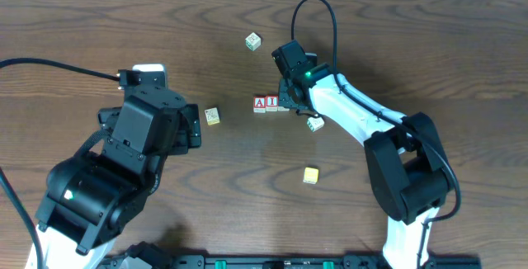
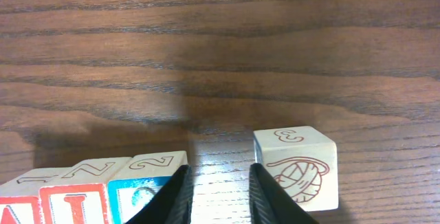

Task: Spell out Ai2

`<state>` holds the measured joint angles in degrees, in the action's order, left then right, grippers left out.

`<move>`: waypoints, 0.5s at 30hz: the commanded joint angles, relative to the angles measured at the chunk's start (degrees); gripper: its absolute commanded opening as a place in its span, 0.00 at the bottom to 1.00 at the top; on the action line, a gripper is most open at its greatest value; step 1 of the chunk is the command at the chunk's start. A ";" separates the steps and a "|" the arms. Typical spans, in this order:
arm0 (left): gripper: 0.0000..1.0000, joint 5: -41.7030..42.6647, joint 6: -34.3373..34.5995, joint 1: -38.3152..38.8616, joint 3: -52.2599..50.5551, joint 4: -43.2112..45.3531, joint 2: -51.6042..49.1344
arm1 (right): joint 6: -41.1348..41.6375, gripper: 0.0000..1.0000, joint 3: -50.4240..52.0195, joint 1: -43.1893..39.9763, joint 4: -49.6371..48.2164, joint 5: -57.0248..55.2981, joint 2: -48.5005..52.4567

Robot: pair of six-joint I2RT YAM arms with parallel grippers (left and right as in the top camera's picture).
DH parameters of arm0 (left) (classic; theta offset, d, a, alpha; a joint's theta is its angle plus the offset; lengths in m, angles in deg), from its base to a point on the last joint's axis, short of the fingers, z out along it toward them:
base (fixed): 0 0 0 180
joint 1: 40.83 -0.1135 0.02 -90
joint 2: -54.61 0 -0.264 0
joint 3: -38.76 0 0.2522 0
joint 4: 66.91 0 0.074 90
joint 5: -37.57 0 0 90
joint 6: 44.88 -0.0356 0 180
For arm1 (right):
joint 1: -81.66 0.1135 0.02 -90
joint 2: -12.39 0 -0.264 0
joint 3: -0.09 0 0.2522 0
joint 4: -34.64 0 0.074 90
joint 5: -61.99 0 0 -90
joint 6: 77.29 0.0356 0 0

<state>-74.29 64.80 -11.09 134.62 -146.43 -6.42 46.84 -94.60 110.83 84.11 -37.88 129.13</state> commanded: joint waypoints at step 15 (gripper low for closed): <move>0.95 -1.25 0.66 -0.20 0.28 0.07 0.00 | 0.76 0.28 0.48 0.50 0.07 -0.26 -1.31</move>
<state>-74.29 64.80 -11.11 134.62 -146.43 -6.42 46.84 -94.60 110.83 84.11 -37.88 129.13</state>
